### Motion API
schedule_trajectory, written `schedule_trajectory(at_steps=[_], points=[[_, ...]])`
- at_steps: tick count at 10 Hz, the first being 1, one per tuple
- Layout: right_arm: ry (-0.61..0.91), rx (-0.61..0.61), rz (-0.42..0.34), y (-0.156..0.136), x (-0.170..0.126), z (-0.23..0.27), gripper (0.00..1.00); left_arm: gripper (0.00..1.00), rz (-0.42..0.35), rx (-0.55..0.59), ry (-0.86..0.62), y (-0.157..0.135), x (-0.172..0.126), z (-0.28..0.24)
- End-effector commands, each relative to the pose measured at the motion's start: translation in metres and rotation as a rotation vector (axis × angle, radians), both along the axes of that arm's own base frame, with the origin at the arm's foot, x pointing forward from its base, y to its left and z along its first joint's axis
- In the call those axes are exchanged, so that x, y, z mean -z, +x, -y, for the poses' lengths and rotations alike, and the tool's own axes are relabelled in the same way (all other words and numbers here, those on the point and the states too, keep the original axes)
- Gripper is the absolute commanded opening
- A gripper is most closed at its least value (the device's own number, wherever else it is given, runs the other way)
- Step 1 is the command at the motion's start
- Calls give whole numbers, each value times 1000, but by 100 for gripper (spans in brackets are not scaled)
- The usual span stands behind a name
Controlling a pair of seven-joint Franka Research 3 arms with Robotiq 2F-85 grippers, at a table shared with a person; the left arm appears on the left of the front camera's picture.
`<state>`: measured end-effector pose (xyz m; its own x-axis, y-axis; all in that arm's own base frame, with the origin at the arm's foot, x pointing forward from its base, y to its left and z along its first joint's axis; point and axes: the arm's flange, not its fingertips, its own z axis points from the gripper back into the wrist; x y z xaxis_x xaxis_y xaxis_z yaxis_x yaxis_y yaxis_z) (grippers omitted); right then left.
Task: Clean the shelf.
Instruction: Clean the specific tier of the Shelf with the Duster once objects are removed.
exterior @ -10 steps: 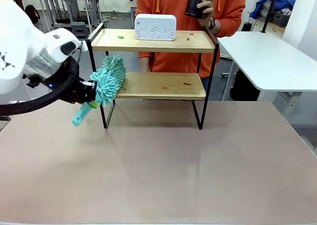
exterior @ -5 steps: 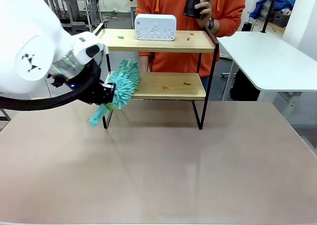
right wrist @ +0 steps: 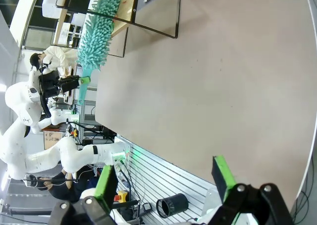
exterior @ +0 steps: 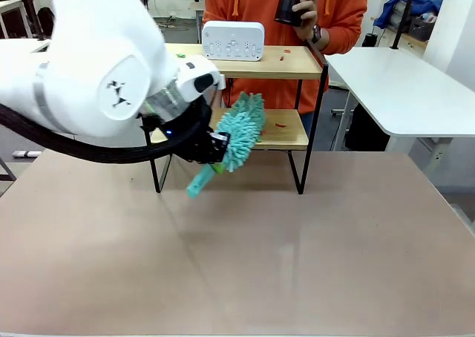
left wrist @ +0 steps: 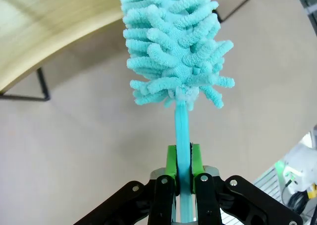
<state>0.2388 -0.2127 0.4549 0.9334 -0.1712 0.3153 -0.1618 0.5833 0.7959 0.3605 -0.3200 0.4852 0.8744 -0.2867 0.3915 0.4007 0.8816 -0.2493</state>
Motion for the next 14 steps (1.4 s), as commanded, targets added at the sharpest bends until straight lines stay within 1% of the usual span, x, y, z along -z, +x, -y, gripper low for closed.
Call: schedule_trajectory(at_steps=[1, 3, 5, 7, 8, 9, 10, 11, 12, 13, 14], points=[[17, -5, 34, 2, -2, -1, 100, 12, 13, 38, 0, 3, -4, 28], [17, -5, 34, 2, -2, -1, 100, 12, 14, 108, 4, -7, -6, 49], [17, -5, 34, 2, -2, -1, 100, 12, 23, 182, 42, -19, -7, 48], [17, -5, 34, 2, -2, -1, 100, 12, 26, 367, 106, -41, -15, 11], [17, -5, 34, 2, -2, -1, 100, 12, 34, 368, 102, -54, -20, -20], [17, -5, 34, 2, -2, -1, 100, 12, 43, 346, 99, -59, -24, -36], [17, -5, 34, 2, -2, -1, 100, 12, 68, 290, 85, -64, -28, -56], [17, -5, 34, 2, -2, -1, 100, 12, 64, 261, 65, -67, -29, -69], [17, -5, 34, 2, -2, -1, 100, 12, 43, 287, 36, -71, -30, -78], [17, -5, 34, 2, -2, -1, 100, 12, 12, 375, 30, -78, -30, -84], [17, -5, 34, 2, -2, -1, 100, 12, -29, 436, 26, -81, -29, -89]])
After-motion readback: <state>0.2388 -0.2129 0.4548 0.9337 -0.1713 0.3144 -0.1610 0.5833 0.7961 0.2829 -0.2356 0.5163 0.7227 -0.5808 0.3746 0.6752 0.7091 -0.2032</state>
